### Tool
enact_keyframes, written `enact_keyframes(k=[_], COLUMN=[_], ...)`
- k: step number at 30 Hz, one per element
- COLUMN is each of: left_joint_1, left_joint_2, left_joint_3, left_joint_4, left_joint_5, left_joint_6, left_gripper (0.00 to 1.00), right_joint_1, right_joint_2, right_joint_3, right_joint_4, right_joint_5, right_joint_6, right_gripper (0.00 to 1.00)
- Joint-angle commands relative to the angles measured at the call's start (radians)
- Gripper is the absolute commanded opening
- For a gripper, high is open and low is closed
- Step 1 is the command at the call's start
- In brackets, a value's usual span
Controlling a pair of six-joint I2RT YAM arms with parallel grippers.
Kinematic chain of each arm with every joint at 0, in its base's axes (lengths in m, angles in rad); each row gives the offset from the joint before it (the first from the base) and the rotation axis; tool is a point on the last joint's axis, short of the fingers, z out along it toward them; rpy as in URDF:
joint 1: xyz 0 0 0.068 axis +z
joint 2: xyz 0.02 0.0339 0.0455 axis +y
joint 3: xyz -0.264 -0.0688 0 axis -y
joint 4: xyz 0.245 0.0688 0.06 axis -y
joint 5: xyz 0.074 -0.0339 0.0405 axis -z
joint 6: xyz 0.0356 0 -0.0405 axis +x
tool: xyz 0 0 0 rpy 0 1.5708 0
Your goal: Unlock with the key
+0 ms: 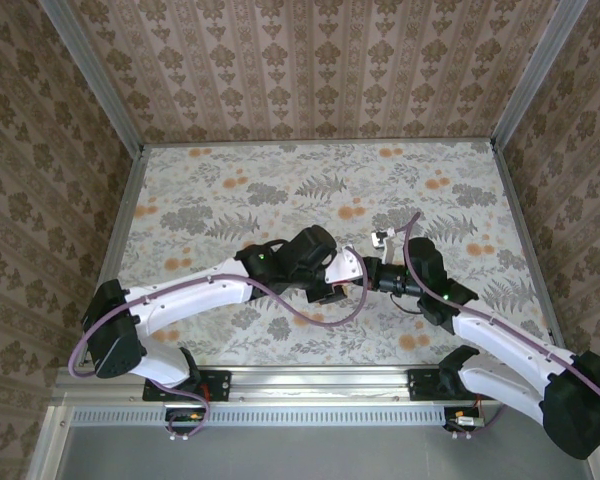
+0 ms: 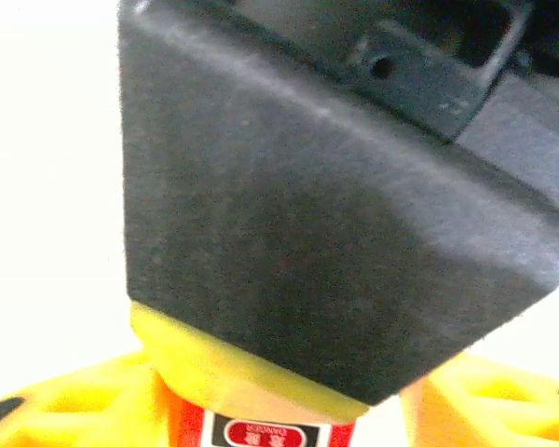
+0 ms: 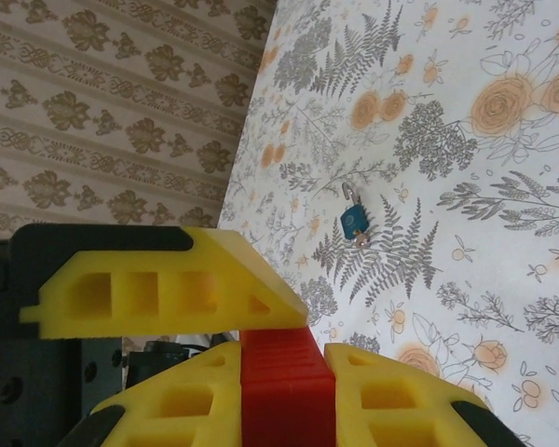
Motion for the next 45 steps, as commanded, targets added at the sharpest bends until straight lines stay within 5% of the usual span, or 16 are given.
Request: enact_keyframes(k=[1,6,9,17,24,30,35,39,45], left_joint_1=[0.008,0.008,0.007,0.004,0.000,-0.003,-0.006,-0.010,-0.011], left_joint_2=[-0.033,-0.009,-0.004,-0.007,-0.006,0.019,0.023,0.037,0.049], left_joint_3=[-0.009,-0.001,0.001,0.015,0.019,0.029,0.044,0.080,0.140], left_joint_4=[0.010,-0.020,-0.020,-0.034,-0.056,-0.077,-0.096,-0.150,-0.249], left_joint_5=[0.025,0.023,0.025,-0.004,-0.041,-0.048,-0.082,-0.129,-0.163], left_joint_6=[-0.006,-0.007,-0.006,0.006,0.014,0.015,0.027,0.052,0.084], left_gripper=[0.57,0.57,0.44,0.28,0.26,0.26,0.26,0.26,0.25], right_joint_1=[-0.002,-0.002,-0.002,-0.002,-0.002,-0.005,-0.011,-0.023,-0.041], right_joint_2=[-0.021,-0.036,-0.033,-0.042,-0.071,-0.131,-0.175,-0.174,-0.166], right_joint_3=[-0.025,-0.018,-0.015,-0.013,0.026,0.042,0.064,0.063,0.050], right_joint_4=[0.137,0.131,0.131,0.115,-0.014,-0.116,-0.299,-0.298,-0.364], right_joint_5=[-0.048,-0.047,-0.052,-0.047,0.018,0.079,0.197,0.175,0.206], right_joint_6=[0.038,0.027,0.028,0.027,-0.008,-0.030,-0.068,-0.045,0.025], right_gripper=[0.18,0.18,0.18,0.19,0.40,0.47,0.50,0.51,0.43])
